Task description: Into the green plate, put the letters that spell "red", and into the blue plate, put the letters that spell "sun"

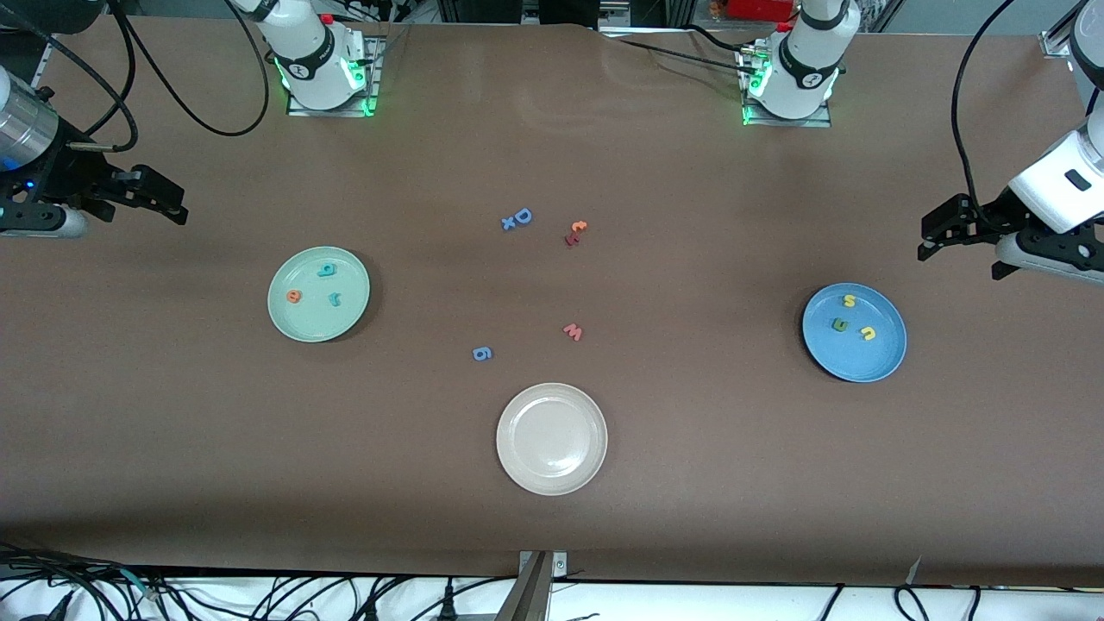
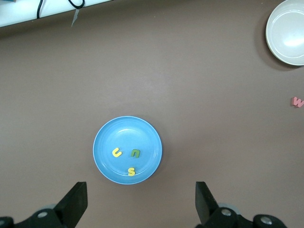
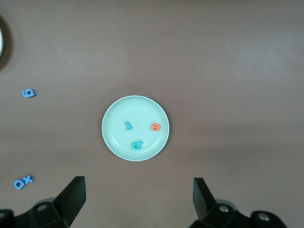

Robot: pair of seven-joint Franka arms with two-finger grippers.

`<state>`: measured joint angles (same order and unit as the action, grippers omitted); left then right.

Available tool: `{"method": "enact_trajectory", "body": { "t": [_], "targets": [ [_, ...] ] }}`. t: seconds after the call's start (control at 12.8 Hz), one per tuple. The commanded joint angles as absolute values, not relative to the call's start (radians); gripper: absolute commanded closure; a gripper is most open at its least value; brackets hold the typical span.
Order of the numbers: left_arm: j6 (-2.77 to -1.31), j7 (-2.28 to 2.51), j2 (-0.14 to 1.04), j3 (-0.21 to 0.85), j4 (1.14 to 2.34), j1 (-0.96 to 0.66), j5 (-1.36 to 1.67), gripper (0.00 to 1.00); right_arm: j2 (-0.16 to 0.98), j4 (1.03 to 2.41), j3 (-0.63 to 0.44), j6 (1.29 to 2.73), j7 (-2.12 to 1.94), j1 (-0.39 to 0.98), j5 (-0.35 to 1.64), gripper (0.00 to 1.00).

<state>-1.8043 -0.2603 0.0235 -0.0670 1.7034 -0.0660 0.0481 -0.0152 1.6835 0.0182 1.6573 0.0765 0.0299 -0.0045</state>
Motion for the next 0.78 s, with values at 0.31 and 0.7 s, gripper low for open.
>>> {"method": "enact_trajectory", "body": {
  "t": [0.31,0.7],
  "targets": [
    [-1.790,-0.281,0.017,-0.066,1.684,-0.077,0.055,0.00,-0.011,1.667,0.018,1.654,0.061,0.031,-0.012,0.00],
    [-1.786,-0.279,0.017,-0.058,1.684,-0.077,0.046,0.00,-0.011,1.667,0.020,1.654,0.061,0.031,-0.012,0.00]
  ]
}}
